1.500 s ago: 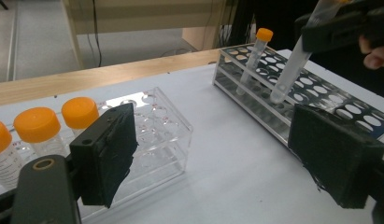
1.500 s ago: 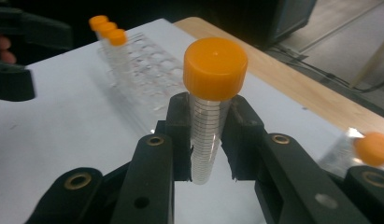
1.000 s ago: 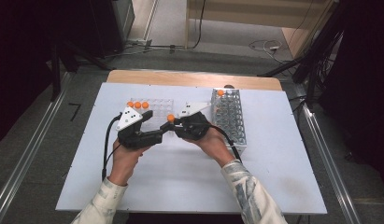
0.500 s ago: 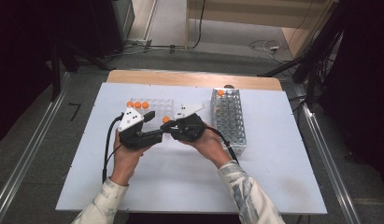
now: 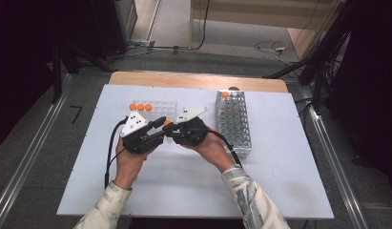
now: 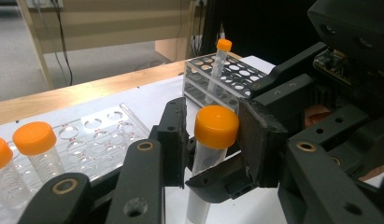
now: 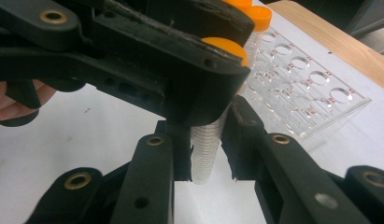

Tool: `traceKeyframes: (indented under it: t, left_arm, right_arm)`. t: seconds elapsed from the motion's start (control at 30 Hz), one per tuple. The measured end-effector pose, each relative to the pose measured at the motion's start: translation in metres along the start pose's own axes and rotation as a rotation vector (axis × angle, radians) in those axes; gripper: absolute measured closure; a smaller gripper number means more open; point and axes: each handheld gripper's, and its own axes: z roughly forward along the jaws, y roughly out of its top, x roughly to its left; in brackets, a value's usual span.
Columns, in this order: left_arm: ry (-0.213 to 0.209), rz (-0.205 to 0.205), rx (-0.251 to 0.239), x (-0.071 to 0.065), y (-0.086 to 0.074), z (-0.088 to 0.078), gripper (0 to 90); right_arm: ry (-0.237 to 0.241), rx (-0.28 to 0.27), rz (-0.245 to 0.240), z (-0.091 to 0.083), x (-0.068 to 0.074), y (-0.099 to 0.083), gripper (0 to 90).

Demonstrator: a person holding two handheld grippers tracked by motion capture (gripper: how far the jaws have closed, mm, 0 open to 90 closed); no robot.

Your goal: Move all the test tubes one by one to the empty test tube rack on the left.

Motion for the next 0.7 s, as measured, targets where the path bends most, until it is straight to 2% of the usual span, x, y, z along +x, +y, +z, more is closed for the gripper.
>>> traceKeyframes:
  t: [0.1,0.3,0.5,0.7]
  left_arm:
    - [-0.013,-0.006,-0.001,0.0007,-0.0009,0.0011,68.8]
    - [-0.024,-0.009,0.0,0.0011,-0.001,0.0014,69.5]
    - [-0.019,-0.007,0.0,0.001,0.0003,0.0017,70.4]
    - [-0.007,-0.005,0.002,0.003,0.0026,0.0023,70.6]
  right_arm:
    - [0.003,0.001,0.0,-0.0003,0.0005,0.0002,71.3]
    - [0.0,0.006,-0.003,-0.0015,0.0003,-0.0001,71.3]
    - [-0.001,0.003,-0.009,-0.0029,-0.0001,-0.0001,70.5]
    - [0.026,0.014,0.02,-0.0029,-0.001,-0.0013,44.7]
